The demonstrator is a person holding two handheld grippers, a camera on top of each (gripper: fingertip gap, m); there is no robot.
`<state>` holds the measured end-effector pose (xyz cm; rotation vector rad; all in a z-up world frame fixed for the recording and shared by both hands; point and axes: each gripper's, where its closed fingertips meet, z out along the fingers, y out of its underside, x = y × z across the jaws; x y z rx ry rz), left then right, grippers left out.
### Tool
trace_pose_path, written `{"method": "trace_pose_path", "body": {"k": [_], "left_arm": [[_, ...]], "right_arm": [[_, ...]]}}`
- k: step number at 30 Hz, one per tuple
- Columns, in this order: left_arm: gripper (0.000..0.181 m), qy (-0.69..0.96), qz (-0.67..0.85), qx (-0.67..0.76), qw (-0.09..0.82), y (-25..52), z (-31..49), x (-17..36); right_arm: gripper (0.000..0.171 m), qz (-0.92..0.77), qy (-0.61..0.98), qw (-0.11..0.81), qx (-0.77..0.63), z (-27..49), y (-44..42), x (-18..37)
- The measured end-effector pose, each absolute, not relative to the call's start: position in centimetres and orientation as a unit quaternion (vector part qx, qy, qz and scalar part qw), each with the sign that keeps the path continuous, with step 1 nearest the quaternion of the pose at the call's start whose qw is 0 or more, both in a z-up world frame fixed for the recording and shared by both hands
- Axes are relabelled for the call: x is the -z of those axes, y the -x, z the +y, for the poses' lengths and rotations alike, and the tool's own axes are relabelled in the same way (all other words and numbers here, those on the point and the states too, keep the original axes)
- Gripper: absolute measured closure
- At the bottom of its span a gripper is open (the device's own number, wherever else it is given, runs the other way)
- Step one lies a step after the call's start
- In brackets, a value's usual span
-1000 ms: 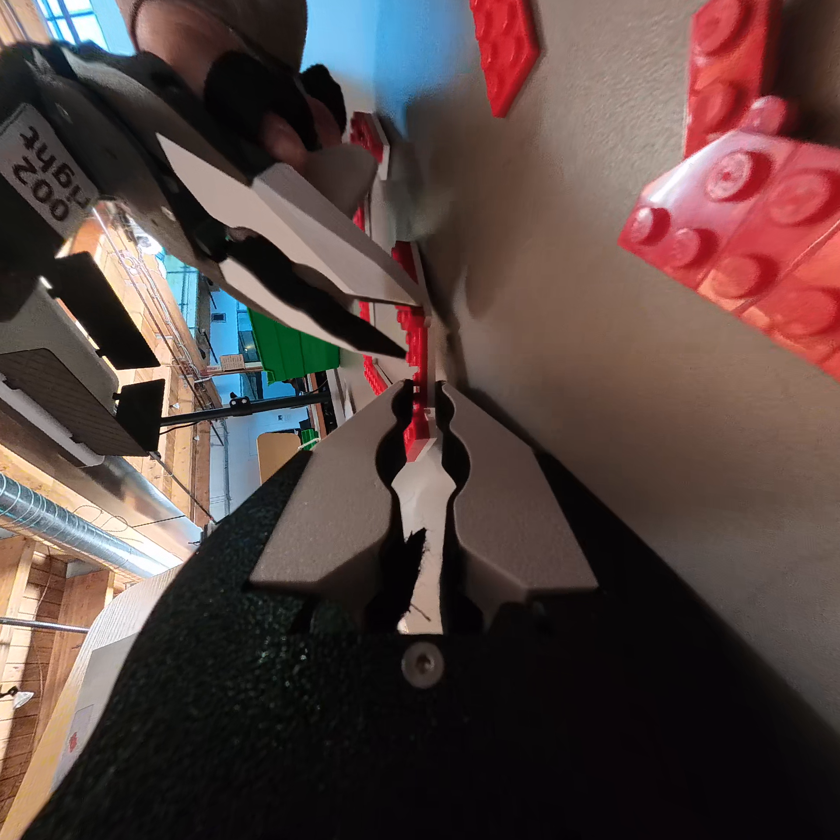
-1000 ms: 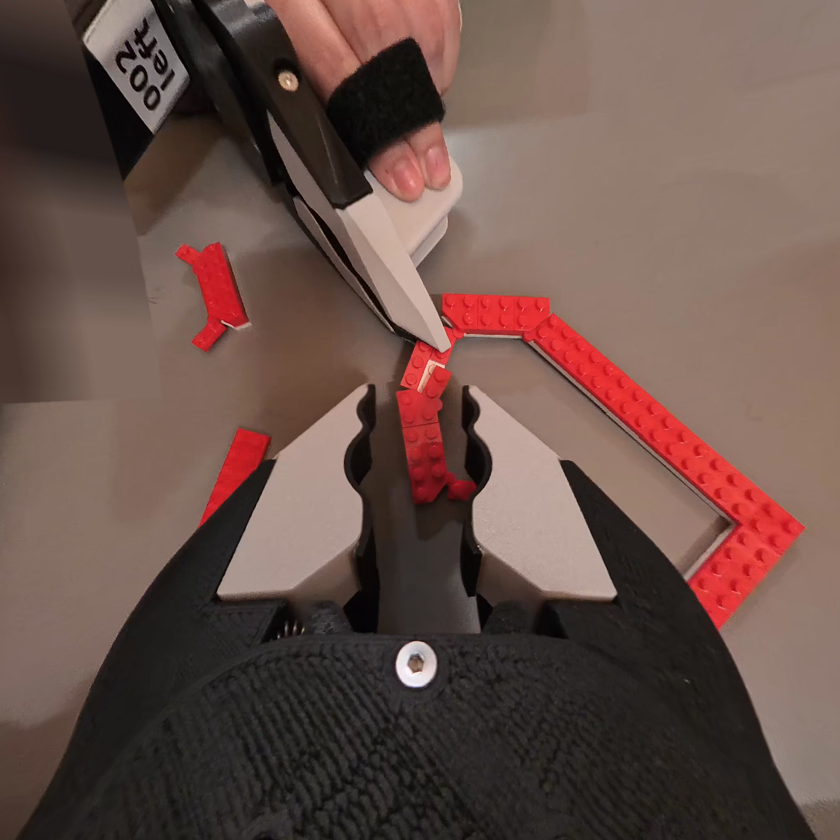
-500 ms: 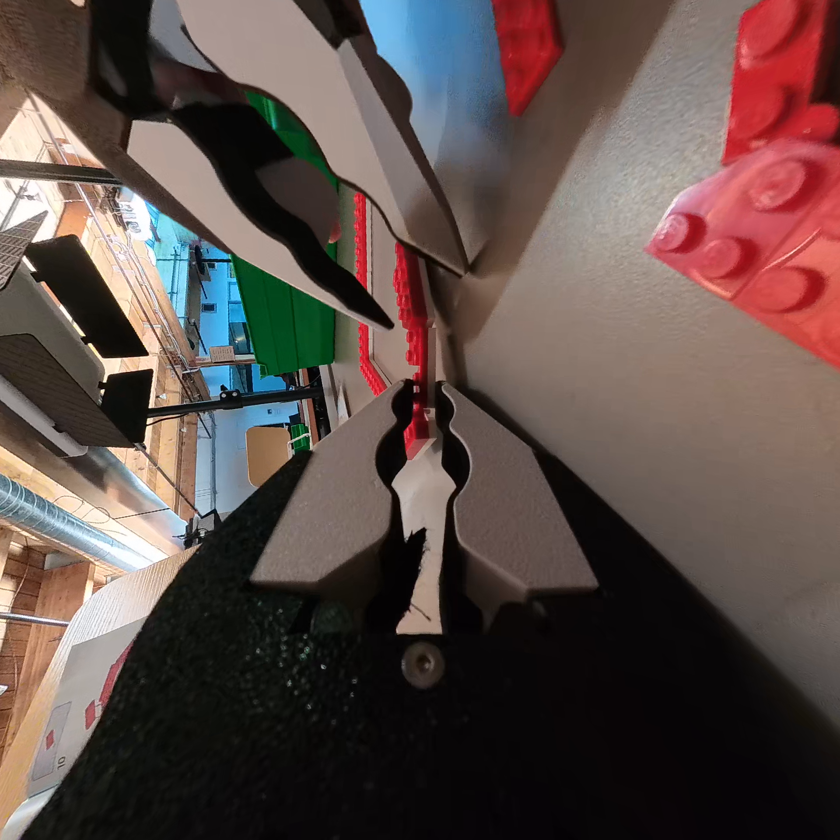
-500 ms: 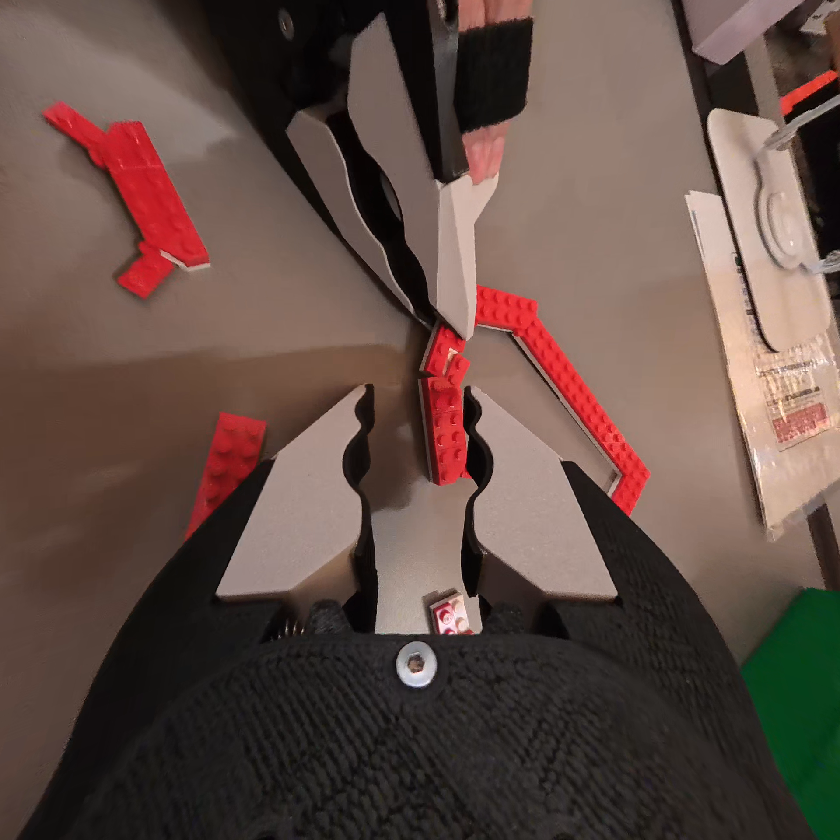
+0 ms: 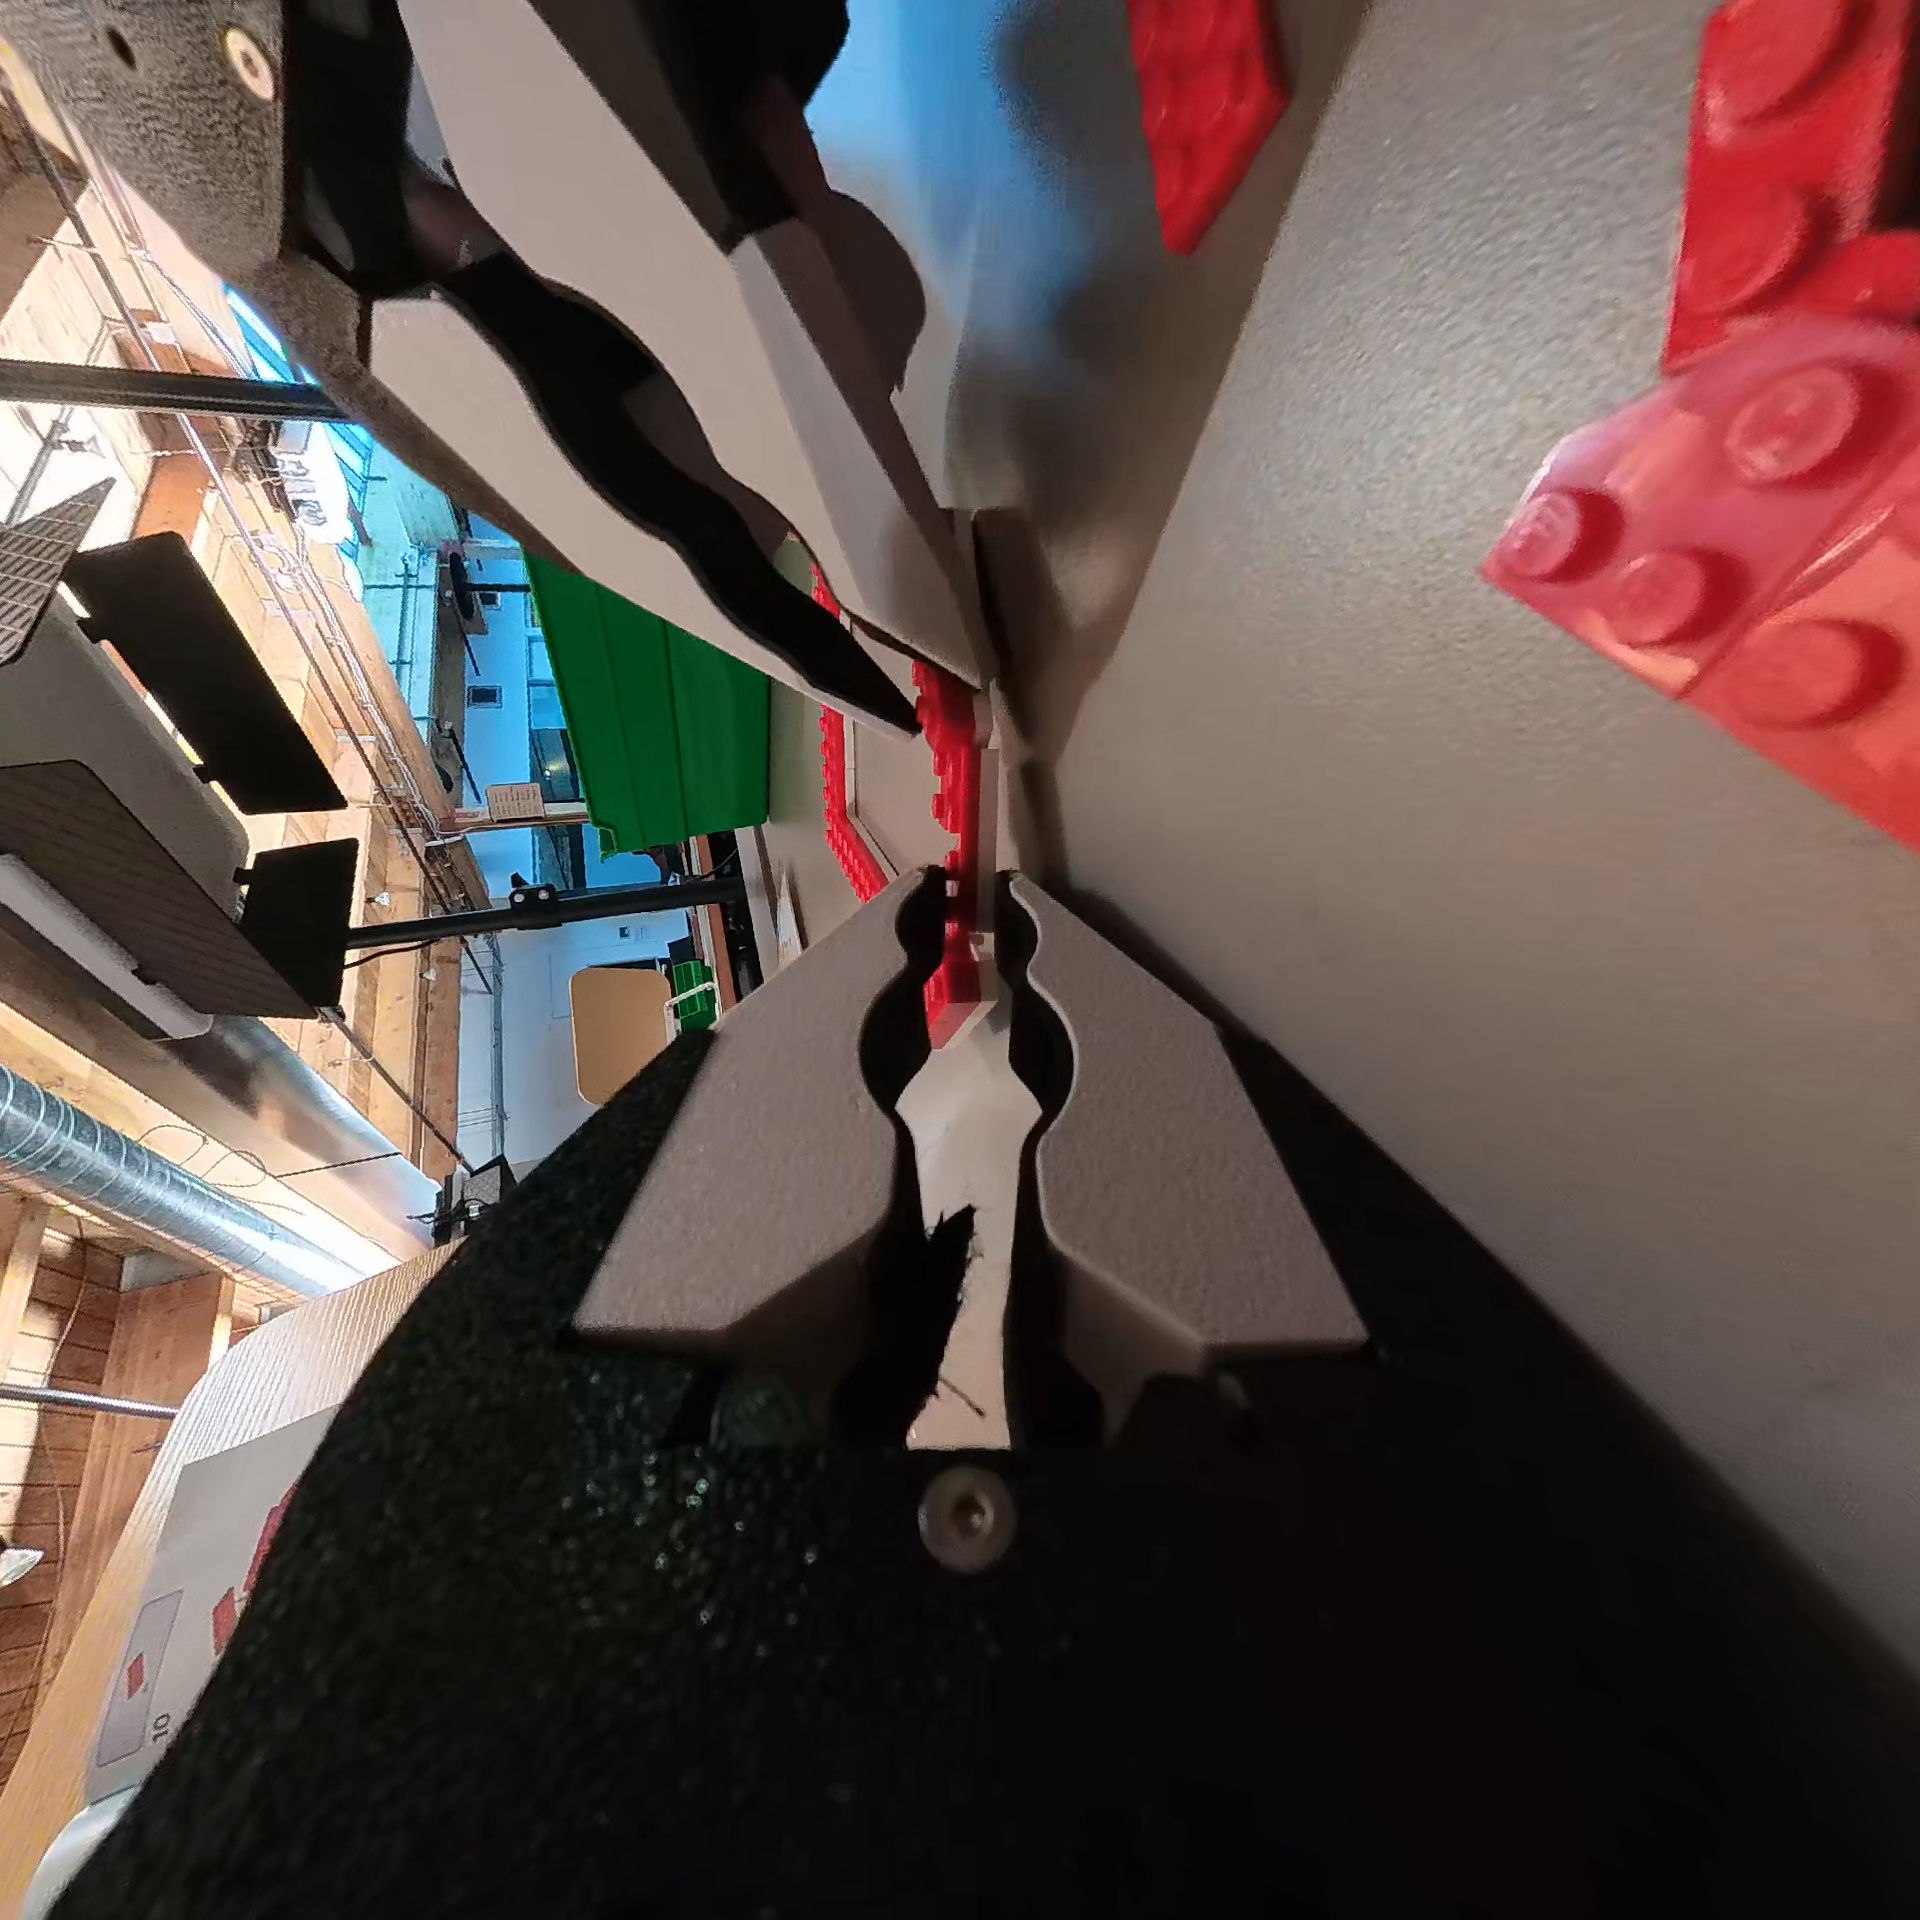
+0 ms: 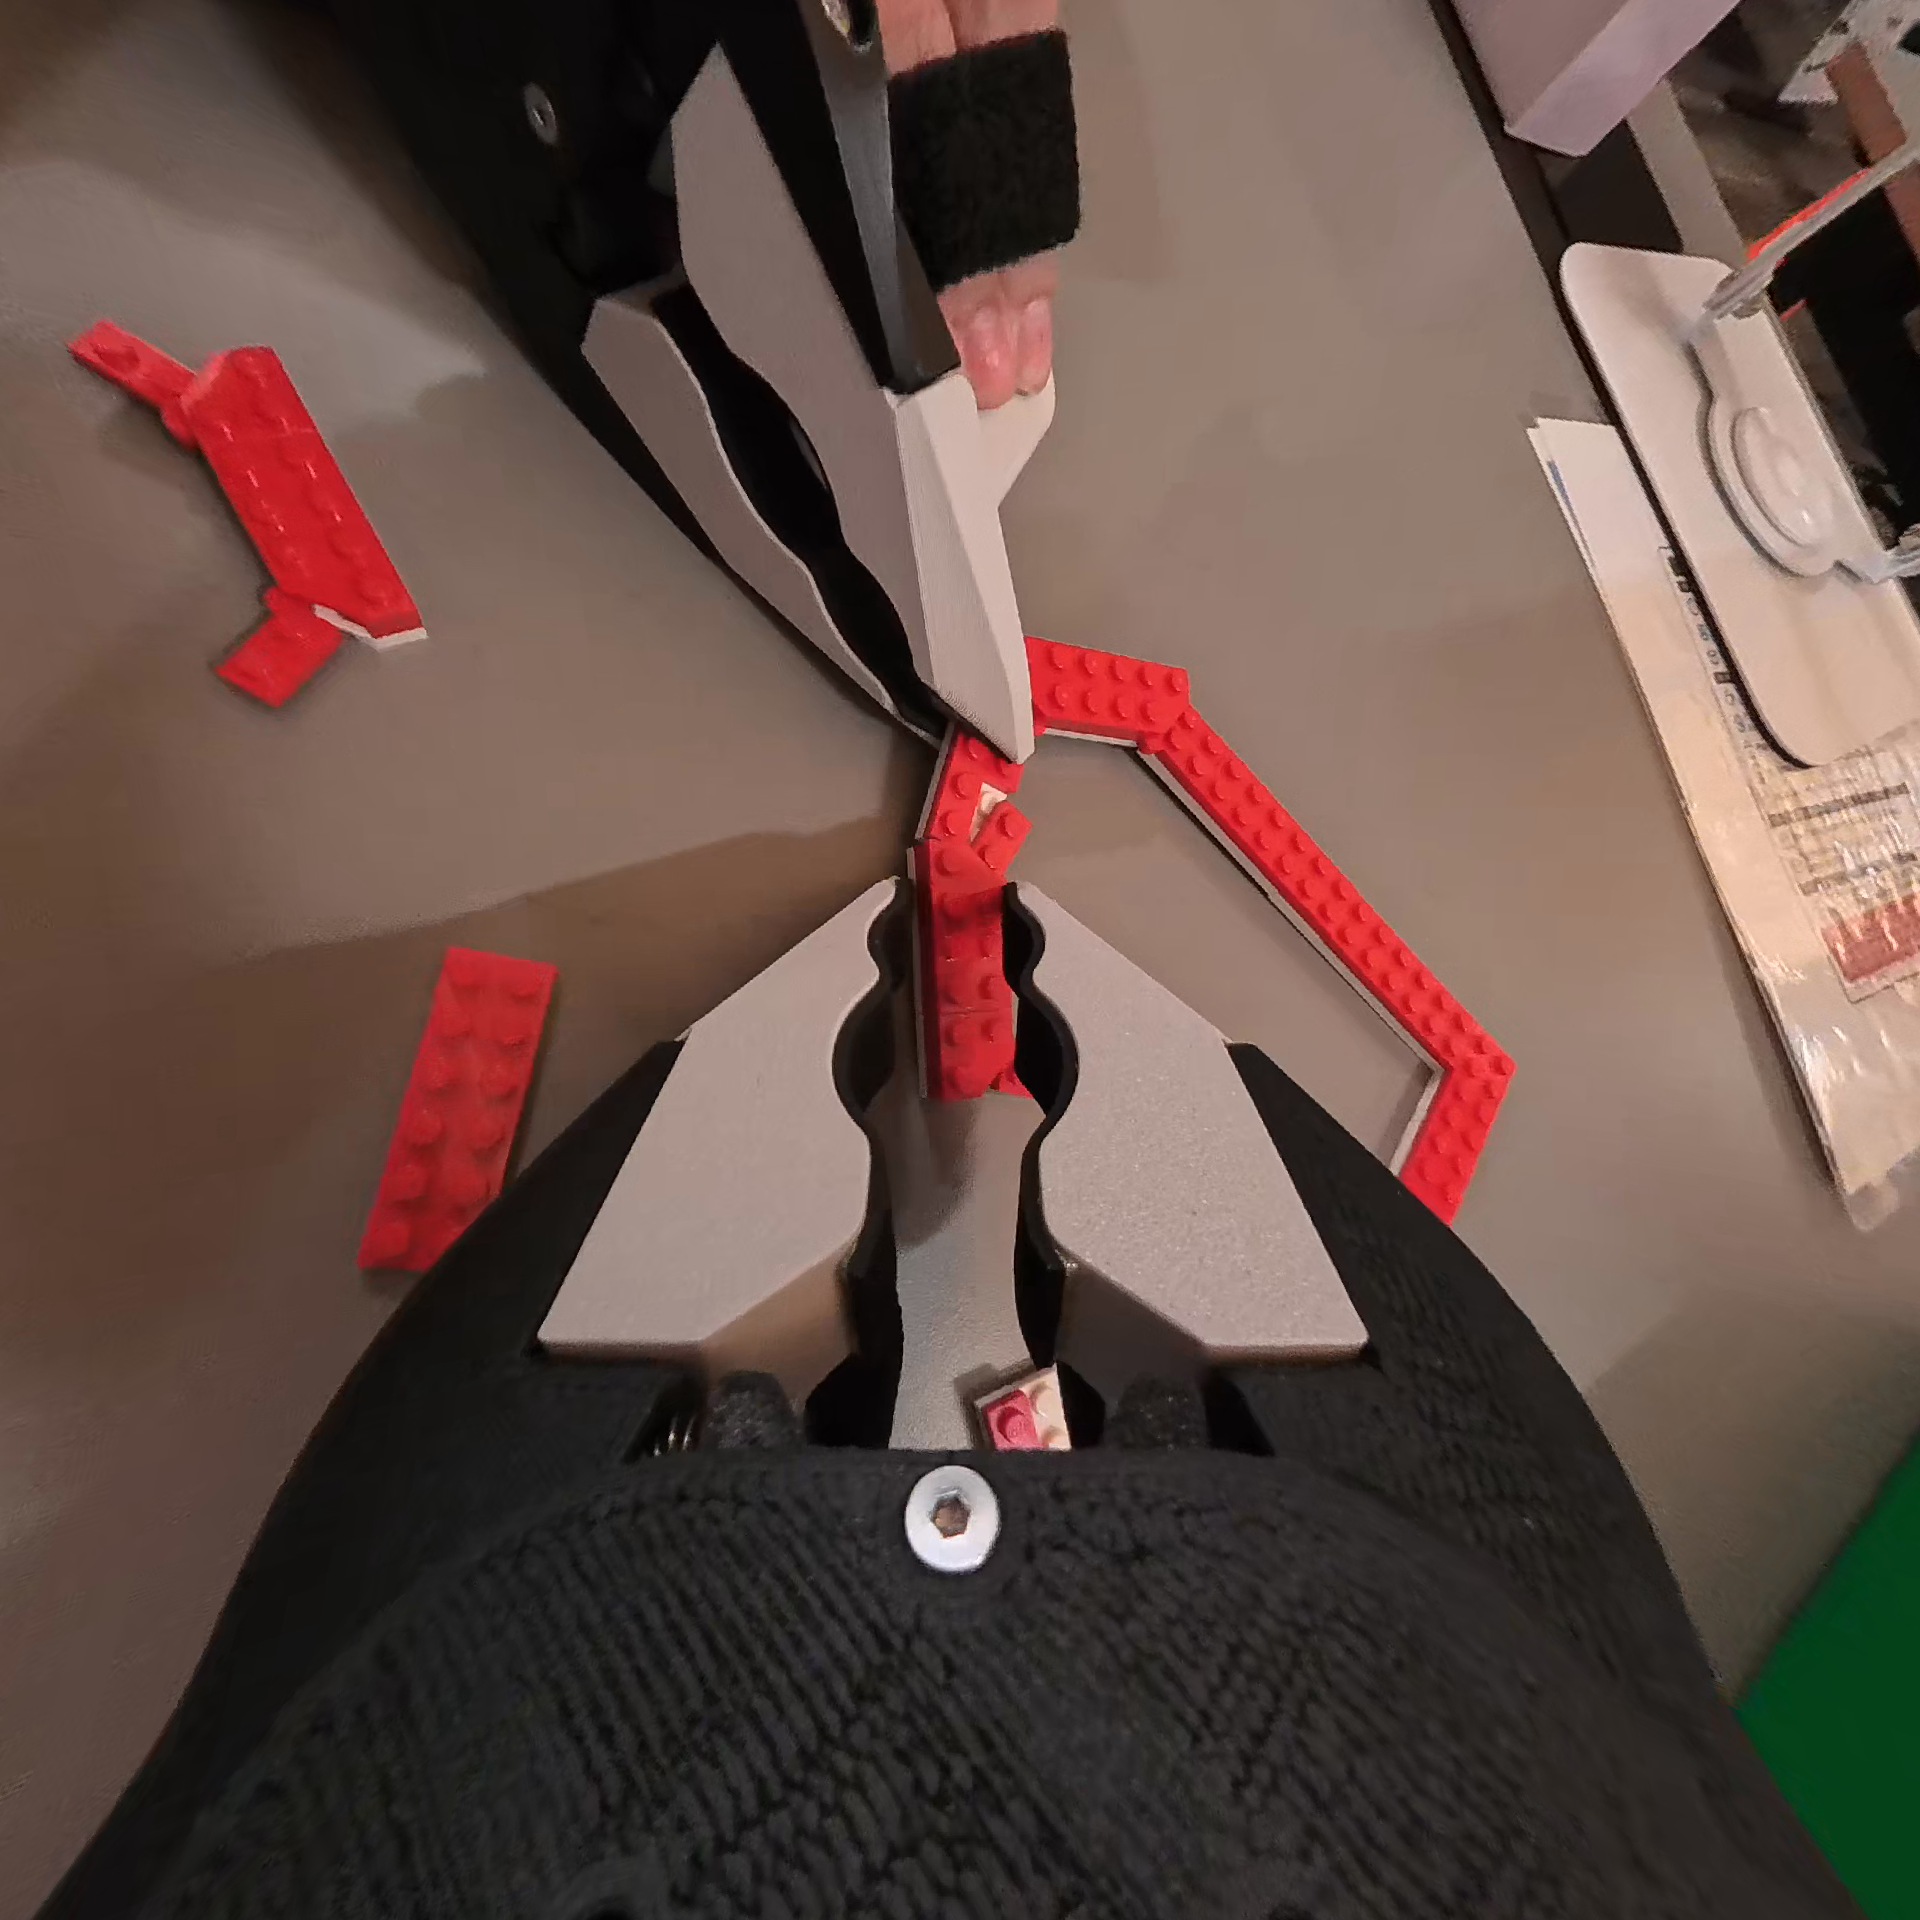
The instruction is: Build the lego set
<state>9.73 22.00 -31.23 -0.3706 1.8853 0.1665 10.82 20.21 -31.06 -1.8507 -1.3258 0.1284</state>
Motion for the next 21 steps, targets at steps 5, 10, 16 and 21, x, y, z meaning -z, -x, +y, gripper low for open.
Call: {"method": "trace_pose_path", "body": {"k": [5,10,16,21], "left_arm": [[0.174,0.156,0.803,-0.07,0.571,-9.8,21.9,31.2],[0.174,0.149,0.805,-0.063,0.571,-9.8,21.6,31.2],[0.174,0.138,0.806,-0.049,0.574,-9.9,21.0,31.1],[0.174,0.129,0.81,-0.048,0.57,-9.9,20.7,31.3]], "right_arm": [[0.157,-0.534,0.727,0.425,-0.075,20.0,-10.8,31.0],[0.157,-0.552,0.711,0.423,-0.104,19.8,-10.8,30.9],[0.157,-0.587,0.675,0.421,-0.15,19.3,-10.8,30.8],[0.157,-0.626,0.644,0.41,-0.162,19.1,-10.9,30.9]]}}
